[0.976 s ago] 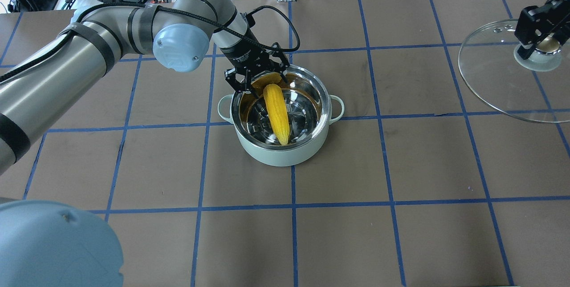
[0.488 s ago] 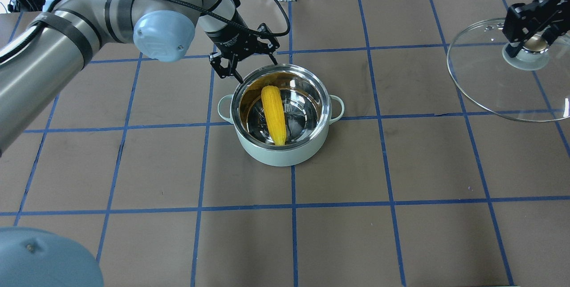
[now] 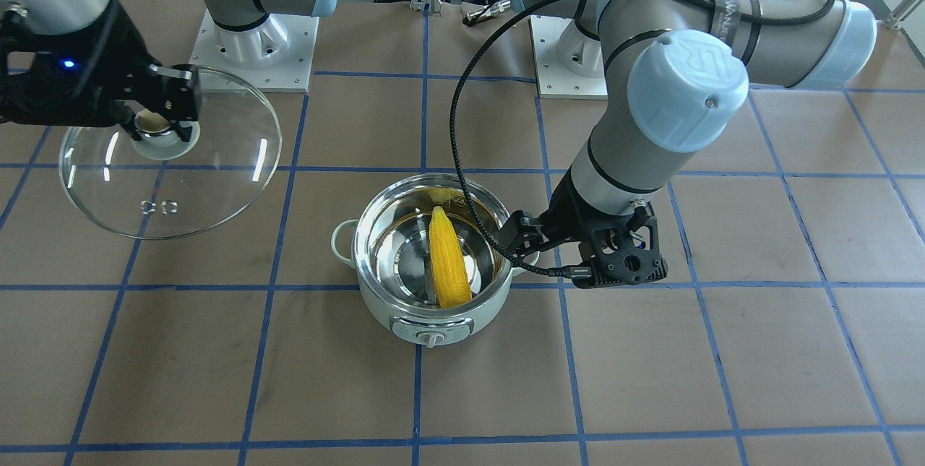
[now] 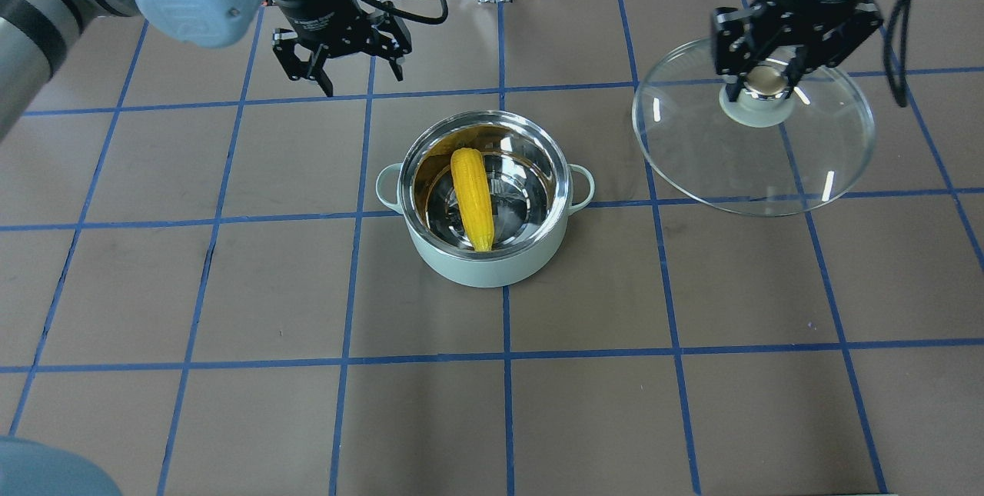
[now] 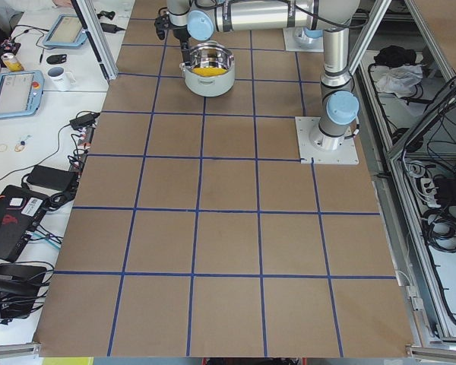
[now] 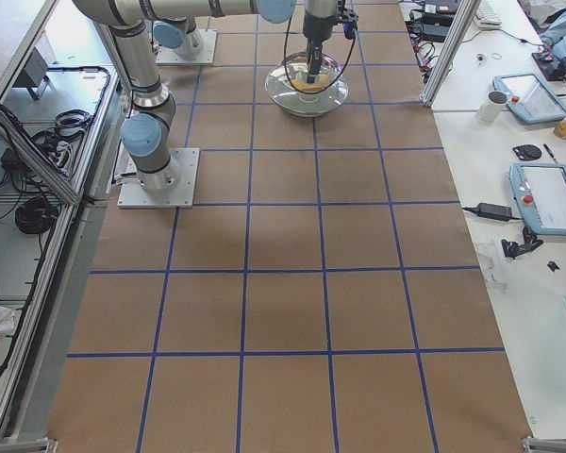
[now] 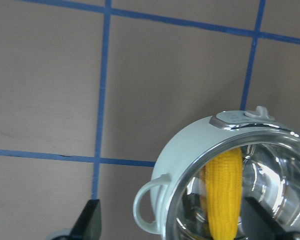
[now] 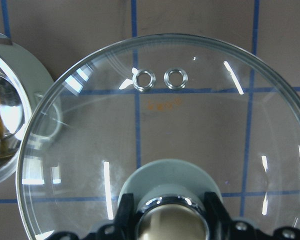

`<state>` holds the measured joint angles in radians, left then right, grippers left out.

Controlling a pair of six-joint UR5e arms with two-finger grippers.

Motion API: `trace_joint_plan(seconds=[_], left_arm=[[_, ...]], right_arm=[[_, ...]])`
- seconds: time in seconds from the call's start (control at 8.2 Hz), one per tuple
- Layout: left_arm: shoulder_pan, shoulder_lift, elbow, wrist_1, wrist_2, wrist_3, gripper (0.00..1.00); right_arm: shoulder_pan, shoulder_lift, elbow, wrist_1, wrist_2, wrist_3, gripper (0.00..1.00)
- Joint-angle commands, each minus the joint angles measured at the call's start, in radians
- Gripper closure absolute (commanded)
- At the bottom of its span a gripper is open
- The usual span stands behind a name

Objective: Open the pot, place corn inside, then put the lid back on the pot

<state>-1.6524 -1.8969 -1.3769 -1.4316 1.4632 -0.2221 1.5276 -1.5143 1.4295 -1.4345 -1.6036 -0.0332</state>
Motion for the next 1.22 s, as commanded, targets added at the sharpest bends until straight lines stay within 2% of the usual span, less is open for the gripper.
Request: trace_joint_plan(seconds=[0.0, 0.12, 0.49, 0.73, 0.85, 1.1], left_arm=[[0.072, 0.076, 0.027, -0.113, 0.08, 0.11, 0.0], [0.088, 0.099, 0.027, -0.15, 0.154, 0.145, 0.0], [0.089, 0.165, 0.027, -0.151, 0.183, 0.162, 0.0], [0.088, 0.218, 0.015, -0.151, 0.174, 0.162, 0.0], [0.08, 0.237, 0.009, -0.144, 0.175, 0.162, 0.0], [0.074, 0.242, 0.007, -0.144, 0.177, 0.156, 0.0]], right_arm=[[0.236, 0.07, 0.0, -0.134, 0.007, 0.275, 0.93], [0.317, 0.113, 0.0, -0.18, 0.008, 0.355, 0.93], [0.452, 0.225, 0.002, -0.366, 0.039, 0.394, 0.93], [0.456, 0.253, 0.008, -0.382, 0.06, 0.392, 0.93], [0.456, 0.261, 0.04, -0.427, 0.062, 0.392, 0.93], [0.456, 0.267, 0.068, -0.452, 0.065, 0.397, 0.93]])
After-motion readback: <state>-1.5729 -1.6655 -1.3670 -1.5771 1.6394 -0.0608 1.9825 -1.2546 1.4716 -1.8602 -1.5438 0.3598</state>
